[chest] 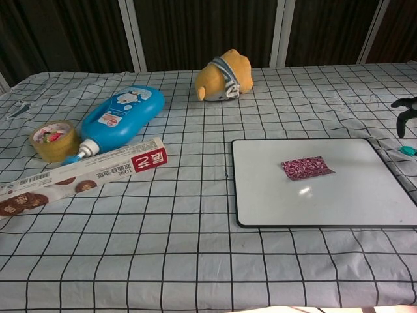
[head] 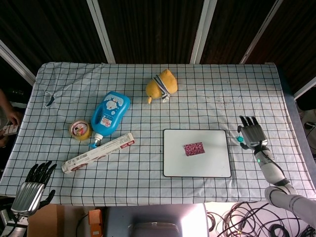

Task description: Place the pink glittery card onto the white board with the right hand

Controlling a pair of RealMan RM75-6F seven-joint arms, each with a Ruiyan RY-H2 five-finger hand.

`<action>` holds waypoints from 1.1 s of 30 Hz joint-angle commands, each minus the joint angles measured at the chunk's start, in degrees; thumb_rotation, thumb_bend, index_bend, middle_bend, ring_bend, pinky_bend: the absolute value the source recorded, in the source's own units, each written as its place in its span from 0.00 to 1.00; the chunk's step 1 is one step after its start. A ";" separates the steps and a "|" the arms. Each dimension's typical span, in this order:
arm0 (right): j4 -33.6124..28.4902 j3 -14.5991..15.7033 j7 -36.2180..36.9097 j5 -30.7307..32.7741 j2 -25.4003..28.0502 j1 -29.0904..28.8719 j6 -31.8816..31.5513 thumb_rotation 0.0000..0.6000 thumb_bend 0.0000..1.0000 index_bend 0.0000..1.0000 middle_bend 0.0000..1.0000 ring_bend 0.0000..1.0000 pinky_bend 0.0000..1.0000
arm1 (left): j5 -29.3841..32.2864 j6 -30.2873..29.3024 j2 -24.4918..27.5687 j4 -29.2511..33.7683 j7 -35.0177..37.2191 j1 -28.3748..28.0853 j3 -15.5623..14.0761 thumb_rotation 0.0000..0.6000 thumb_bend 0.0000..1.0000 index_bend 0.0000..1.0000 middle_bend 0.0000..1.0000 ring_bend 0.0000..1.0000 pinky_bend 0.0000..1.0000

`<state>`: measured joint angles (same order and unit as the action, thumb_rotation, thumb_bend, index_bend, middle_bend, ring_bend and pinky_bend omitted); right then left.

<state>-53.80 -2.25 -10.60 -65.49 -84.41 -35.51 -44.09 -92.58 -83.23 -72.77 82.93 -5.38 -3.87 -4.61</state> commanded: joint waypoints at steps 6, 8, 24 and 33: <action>5.06 0.49 3.69 -3.53 -2.86 0.54 1.75 1.00 0.21 0.42 0.00 0.00 0.00 | 0.15 0.29 -0.01 0.03 -0.19 -0.08 0.02 1.00 0.37 0.00 0.00 0.00 0.01; 5.66 0.38 4.19 -4.00 -3.15 0.60 1.86 1.00 0.21 0.42 0.00 0.00 0.00 | 0.17 0.24 0.03 0.03 -0.14 -0.06 0.05 1.00 0.37 0.00 0.00 0.00 0.01; 6.37 -0.87 4.65 -5.11 -3.28 1.06 2.53 1.00 0.21 0.50 0.00 0.00 0.00 | 0.05 0.28 0.09 -0.34 0.55 -0.09 -0.03 1.00 0.37 0.00 0.00 0.00 0.01; 5.53 -1.67 4.57 -5.38 -2.85 1.28 2.12 1.00 0.21 0.55 0.00 0.00 0.00 | 0.15 0.33 0.23 -0.30 0.85 -0.09 -0.02 1.00 0.37 0.00 0.00 0.00 0.01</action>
<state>-48.13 -3.83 -6.08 -70.82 -87.38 -34.26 -41.86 -92.43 -82.90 -72.55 82.63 -4.51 -3.96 -4.62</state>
